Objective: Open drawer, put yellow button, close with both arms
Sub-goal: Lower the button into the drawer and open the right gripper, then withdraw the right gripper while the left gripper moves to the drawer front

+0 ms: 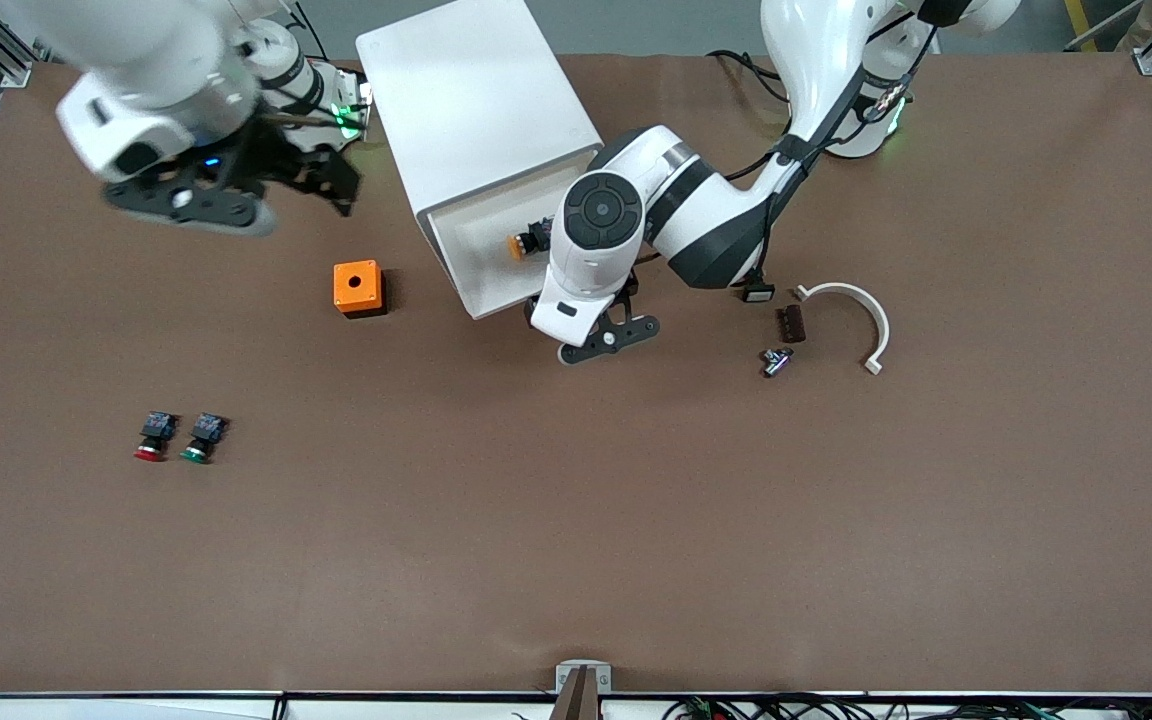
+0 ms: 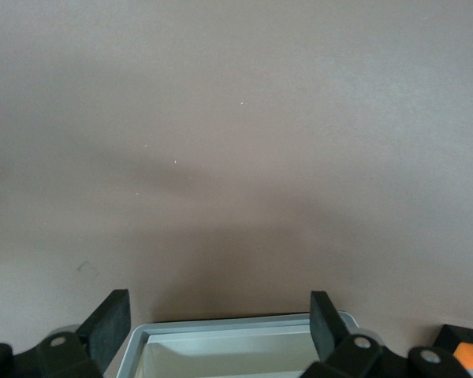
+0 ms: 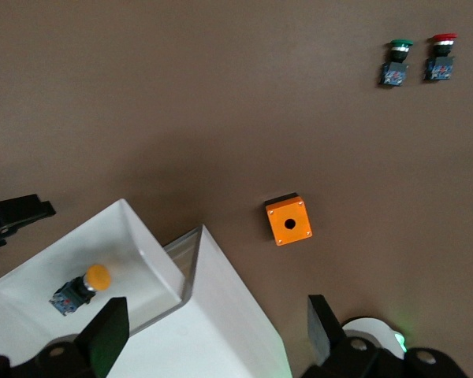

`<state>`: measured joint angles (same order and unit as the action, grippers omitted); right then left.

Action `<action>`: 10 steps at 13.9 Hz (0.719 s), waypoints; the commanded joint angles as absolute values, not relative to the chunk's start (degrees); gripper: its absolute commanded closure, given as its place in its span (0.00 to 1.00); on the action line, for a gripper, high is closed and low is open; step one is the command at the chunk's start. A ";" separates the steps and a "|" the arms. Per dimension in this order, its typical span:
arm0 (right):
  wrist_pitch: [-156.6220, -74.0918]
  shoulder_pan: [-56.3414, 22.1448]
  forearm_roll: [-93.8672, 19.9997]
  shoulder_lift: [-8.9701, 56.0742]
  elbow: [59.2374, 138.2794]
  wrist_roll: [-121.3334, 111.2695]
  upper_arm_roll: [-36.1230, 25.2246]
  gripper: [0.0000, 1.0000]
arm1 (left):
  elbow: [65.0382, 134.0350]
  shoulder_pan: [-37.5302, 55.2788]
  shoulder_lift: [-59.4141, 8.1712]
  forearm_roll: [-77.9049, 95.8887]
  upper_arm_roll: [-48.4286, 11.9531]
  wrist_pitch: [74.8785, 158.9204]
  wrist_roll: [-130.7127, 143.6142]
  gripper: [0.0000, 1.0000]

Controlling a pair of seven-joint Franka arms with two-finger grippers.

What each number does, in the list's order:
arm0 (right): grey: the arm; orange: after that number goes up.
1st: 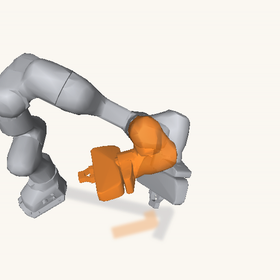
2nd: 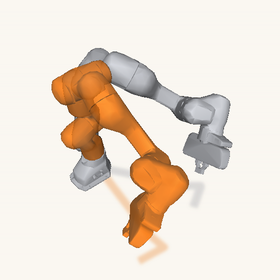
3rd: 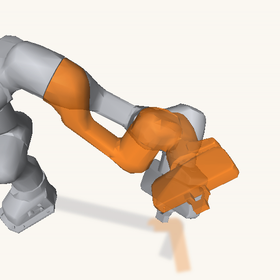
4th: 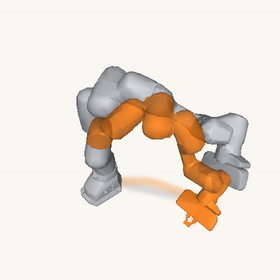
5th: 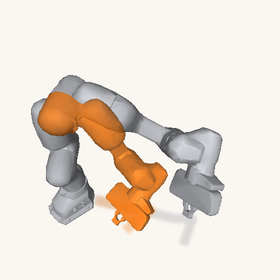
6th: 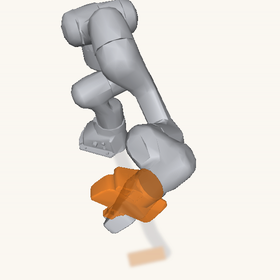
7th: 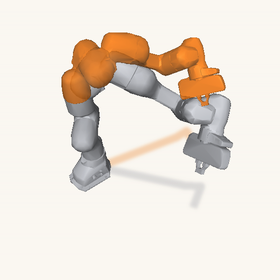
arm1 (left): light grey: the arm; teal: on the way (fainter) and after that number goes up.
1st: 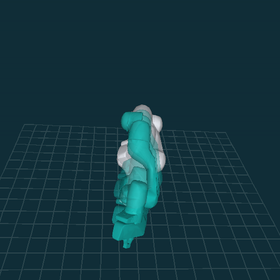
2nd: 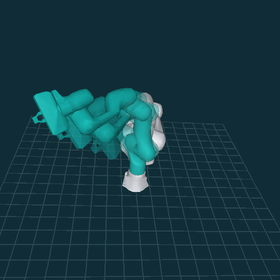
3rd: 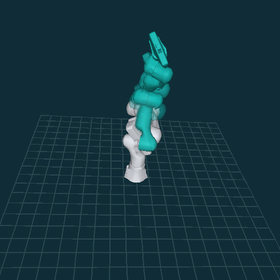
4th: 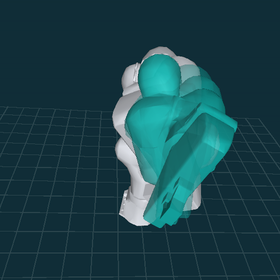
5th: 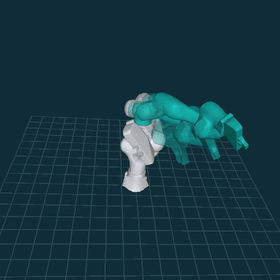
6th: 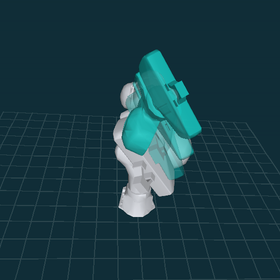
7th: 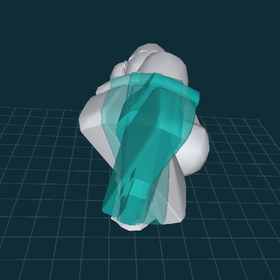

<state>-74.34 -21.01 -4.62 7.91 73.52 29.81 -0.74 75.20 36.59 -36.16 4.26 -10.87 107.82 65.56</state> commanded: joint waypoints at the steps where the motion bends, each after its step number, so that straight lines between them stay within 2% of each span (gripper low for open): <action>1: -73.13 -13.04 -5.98 8.17 72.60 20.60 0.35 0.00 | 75.67 37.00 -35.86 3.25 -11.16 107.49 68.56 0.00; 7: -74.09 2.53 -4.84 9.75 73.12 2.12 0.44 0.00 | 75.76 37.44 -35.60 3.60 -12.39 107.40 68.73 0.00; 10: -76.99 3.43 -0.36 13.17 73.21 1.23 0.44 0.00 | 75.85 37.53 -35.77 3.87 -13.53 107.40 68.55 0.00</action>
